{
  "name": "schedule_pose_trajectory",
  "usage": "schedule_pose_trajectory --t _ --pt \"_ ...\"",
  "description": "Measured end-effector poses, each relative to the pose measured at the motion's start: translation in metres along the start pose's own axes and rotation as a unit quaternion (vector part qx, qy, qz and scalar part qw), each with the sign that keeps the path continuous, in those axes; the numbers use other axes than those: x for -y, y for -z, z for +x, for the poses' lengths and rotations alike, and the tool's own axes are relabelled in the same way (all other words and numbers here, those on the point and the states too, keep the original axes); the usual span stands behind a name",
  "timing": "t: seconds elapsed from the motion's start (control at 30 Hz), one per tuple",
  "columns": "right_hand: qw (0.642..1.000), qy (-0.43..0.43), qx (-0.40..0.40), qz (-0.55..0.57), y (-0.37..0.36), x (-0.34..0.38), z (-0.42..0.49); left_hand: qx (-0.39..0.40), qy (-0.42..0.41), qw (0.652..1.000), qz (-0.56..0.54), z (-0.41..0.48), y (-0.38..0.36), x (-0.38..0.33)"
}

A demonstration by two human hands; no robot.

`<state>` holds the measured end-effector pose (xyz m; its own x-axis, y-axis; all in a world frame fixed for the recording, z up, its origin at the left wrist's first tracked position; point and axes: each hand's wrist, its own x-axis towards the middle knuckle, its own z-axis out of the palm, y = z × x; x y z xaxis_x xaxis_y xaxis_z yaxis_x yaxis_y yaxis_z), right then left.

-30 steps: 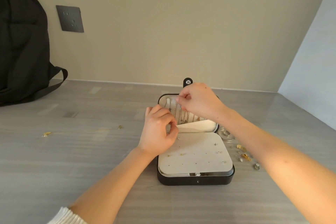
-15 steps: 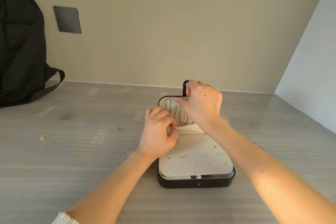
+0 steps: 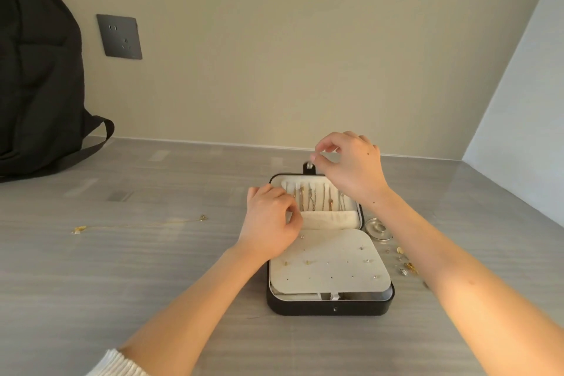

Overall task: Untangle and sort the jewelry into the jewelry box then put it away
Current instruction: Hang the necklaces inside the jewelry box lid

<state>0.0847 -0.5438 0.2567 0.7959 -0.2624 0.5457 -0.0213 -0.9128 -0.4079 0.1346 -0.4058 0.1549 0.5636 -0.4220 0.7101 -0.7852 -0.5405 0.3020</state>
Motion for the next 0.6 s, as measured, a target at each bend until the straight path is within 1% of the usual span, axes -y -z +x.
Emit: schedule_pose_trajectory --t 0.07,0.13,0.23,0.33,0.47,0.53,0.6 --pt "1.0 0.009 0.011 0.0 0.001 0.002 -0.006 0.074 0.051 0.996 0.023 0.004 -0.003 0.003" --pt "0.999 0.018 0.027 0.004 0.0 0.005 -0.013 0.121 0.088 0.989 0.021 0.007 -0.005 0.004" --pt "0.998 0.032 0.048 0.022 -0.001 0.015 -0.022 0.144 0.114 0.983 0.004 0.009 0.0 0.0" --pt "0.996 0.054 0.062 0.033 -0.004 0.03 -0.028 0.119 0.15 0.981 -0.028 0.006 0.015 0.003" --pt "0.991 0.092 0.075 0.063 -0.008 0.058 -0.035 0.076 0.217 0.973 0.024 -0.012 0.059 0.047" --pt "0.987 0.114 0.086 0.077 -0.011 0.073 -0.04 0.05 0.29 0.955 0.049 -0.028 0.091 0.079" --pt "0.982 0.133 0.102 0.091 -0.016 0.087 -0.045 0.017 0.368 0.926 0.083 -0.046 0.126 0.11"
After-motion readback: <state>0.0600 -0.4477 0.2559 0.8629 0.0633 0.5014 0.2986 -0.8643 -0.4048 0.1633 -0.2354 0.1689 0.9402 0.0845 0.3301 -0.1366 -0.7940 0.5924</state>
